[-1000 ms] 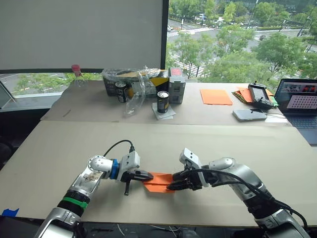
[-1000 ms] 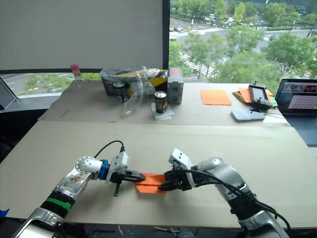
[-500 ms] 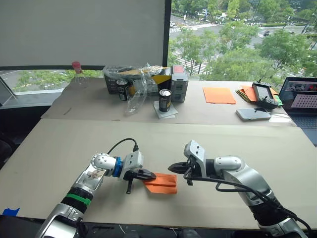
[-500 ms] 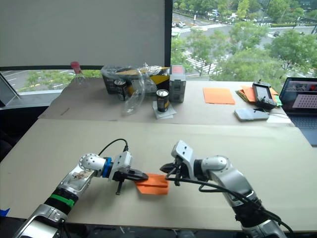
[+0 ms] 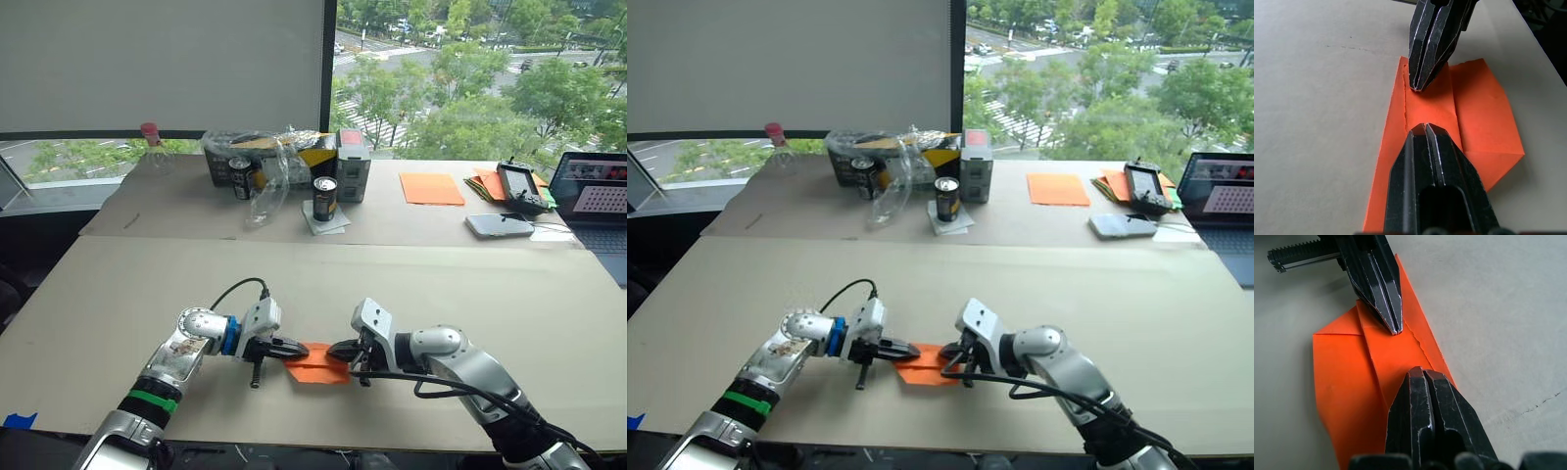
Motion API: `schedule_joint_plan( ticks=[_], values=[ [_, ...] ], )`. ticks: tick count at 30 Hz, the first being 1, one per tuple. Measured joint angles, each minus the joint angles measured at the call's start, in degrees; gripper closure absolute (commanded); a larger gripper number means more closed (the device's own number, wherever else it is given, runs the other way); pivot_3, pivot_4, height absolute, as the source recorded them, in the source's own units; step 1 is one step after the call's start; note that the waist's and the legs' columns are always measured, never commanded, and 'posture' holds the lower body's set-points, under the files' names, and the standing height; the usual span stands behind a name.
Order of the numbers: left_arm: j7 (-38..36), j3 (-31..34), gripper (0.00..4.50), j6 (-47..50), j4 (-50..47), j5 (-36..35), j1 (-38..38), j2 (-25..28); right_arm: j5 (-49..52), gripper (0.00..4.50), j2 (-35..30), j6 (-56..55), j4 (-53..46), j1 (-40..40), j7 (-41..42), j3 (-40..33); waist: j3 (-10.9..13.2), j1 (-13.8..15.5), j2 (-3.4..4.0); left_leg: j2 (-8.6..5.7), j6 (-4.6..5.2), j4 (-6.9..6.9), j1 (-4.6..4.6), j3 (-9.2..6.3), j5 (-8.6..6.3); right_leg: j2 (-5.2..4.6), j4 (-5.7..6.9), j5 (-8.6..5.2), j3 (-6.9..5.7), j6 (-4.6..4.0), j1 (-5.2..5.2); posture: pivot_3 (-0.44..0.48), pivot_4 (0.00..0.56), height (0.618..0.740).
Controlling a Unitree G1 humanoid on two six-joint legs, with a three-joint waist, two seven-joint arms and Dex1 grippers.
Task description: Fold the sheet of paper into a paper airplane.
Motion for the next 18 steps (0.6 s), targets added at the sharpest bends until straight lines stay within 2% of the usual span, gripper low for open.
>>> schedule_joint_plan(
  ticks=[7,11,18],
  values=[
    [0.5,-1.4,4.50,1.2,-6.6,1.1,2.3,1.9,0.1,4.46,0.1,1.6,0.0,-0.7,0.0,0.4,0.0,0.0,-0.01,0.01,0.00,0.00,0.07,0.00,0.00,0.01,0.01,0.00,0.00,-0.01,0.05,0.000,0.150,0.730],
    [1.4,-1.8,4.50,0.9,-6.8,1.7,2.9,1.9,0.1,4.46,0.1,2.1,-0.1,-0.9,-0.1,0.4,0.0,0.0,-0.01,0.01,0.00,0.00,0.19,0.00,0.00,0.00,-0.02,-0.01,0.00,0.00,0.17,0.000,0.150,0.730],
    [2.4,-2.8,4.50,-5.4,-4.4,3.9,3.1,1.9,0.1,4.46,0.1,2.9,-0.2,-0.9,-0.5,0.6,0.0,0.2,0.00,0.01,0.01,-0.04,0.51,0.02,-0.02,-0.01,-0.08,-0.03,0.00,-0.01,0.46,0.000,0.150,0.730]
  ],
)
